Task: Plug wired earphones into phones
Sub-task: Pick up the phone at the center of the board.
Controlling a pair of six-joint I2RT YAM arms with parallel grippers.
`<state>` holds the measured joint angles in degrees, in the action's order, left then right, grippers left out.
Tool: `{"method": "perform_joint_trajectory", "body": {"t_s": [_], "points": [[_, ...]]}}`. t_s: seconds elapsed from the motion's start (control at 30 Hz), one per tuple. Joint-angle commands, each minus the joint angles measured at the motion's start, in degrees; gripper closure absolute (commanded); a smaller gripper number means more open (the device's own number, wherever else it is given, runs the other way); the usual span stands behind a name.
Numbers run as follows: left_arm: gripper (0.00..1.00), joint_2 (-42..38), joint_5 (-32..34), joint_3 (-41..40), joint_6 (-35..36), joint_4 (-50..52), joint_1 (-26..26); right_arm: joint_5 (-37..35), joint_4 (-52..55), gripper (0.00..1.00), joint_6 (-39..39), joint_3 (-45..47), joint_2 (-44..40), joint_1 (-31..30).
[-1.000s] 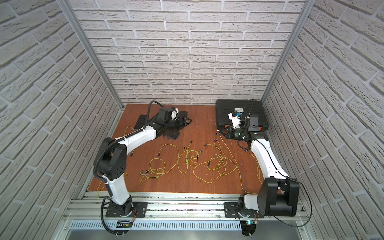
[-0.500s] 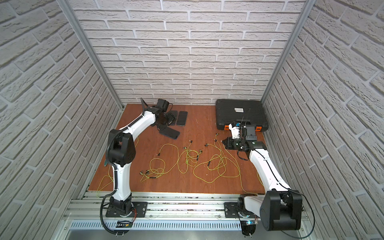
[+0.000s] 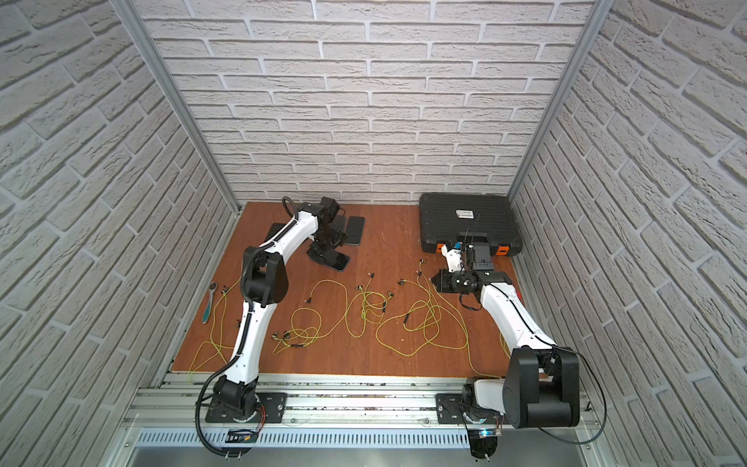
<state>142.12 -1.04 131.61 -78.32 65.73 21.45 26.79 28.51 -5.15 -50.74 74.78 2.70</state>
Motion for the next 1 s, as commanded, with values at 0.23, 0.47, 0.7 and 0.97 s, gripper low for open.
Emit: {"method": "perform_joint_trajectory", "body": {"t_s": [0.23,0.47,0.7,0.97], "points": [[0.02,3.5,-0.2,0.2,-3.8,1.3,0.1,-0.5,-1.9,0.95,1.8,0.8,0.4,-0.3],[0.02,6.7,-1.0,2.0,-4.2,2.4,0.1,-0.8,-2.0,0.95,1.6,1.0,0.4,-0.3],[0.06,9.6,-3.0,3.1,-4.8,7.1,0.1,-1.7,-2.0,0.95,1.4,1.0,0.5,-0.3],[0.16,8.3,-0.7,-3.1,-6.1,10.1,1.0,-2.7,-2.4,0.95,0.9,1.5,-0.8,-0.3]]}}
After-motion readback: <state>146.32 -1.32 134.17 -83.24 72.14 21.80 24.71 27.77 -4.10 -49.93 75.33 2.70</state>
